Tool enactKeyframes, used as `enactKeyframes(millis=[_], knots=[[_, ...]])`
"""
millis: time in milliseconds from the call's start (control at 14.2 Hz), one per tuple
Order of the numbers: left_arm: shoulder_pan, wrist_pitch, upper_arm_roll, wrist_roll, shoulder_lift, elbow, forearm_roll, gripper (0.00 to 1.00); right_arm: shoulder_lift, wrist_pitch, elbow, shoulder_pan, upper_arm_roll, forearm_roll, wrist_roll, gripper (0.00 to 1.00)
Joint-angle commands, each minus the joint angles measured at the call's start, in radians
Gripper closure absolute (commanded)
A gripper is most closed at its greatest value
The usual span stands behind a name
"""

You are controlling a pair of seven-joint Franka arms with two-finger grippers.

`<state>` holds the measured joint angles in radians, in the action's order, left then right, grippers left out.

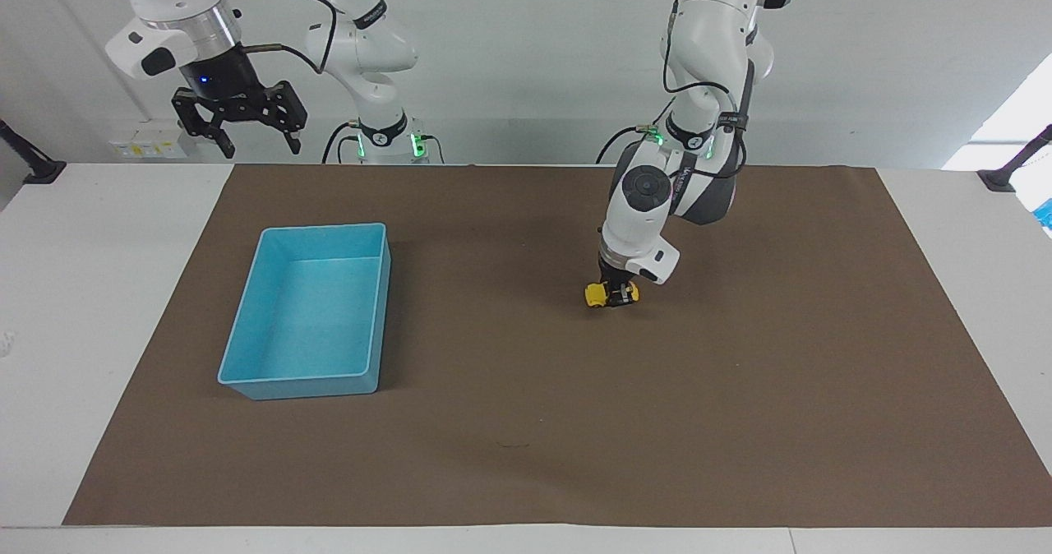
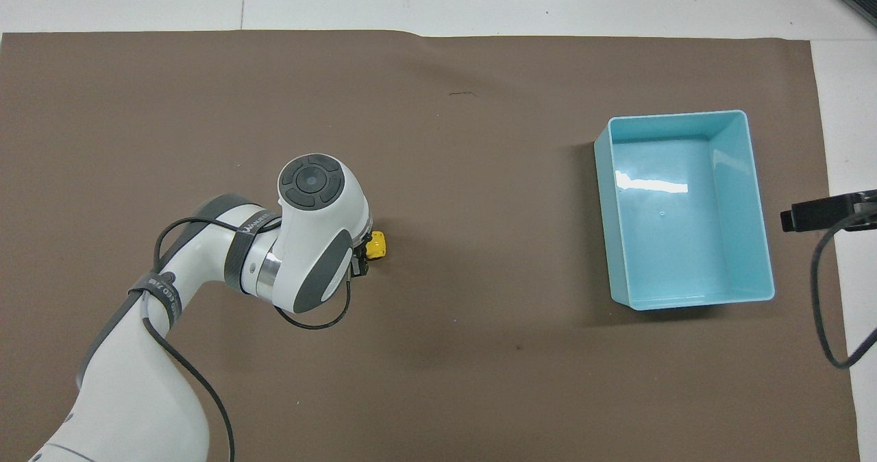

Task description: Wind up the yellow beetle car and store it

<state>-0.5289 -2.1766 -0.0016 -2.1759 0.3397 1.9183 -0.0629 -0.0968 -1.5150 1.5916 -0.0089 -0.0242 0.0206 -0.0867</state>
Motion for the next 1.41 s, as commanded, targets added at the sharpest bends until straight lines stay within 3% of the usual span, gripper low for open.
enactKeyframes(millis=[0,70,211,1338], knots=[[0.021,0.079,0.009,0.033,-0.065,-0.011,0.012,0.00,-0.007,-0.005,-0.001,-0.010,0.003,0.004,0.022,0.00],[0.018,0.154,0.009,0.034,-0.108,-0.036,0.012,0.00,-0.007,-0.004,-0.001,-0.010,0.003,0.004,0.022,0.00],[0.001,0.237,0.006,0.028,-0.123,-0.064,0.012,0.00,-0.007,-0.004,-0.001,-0.010,0.003,0.004,0.022,0.00],[0.024,0.222,0.011,0.206,-0.122,-0.188,0.028,0.00,-0.017,-0.033,0.001,-0.011,0.004,0.002,0.016,0.00]])
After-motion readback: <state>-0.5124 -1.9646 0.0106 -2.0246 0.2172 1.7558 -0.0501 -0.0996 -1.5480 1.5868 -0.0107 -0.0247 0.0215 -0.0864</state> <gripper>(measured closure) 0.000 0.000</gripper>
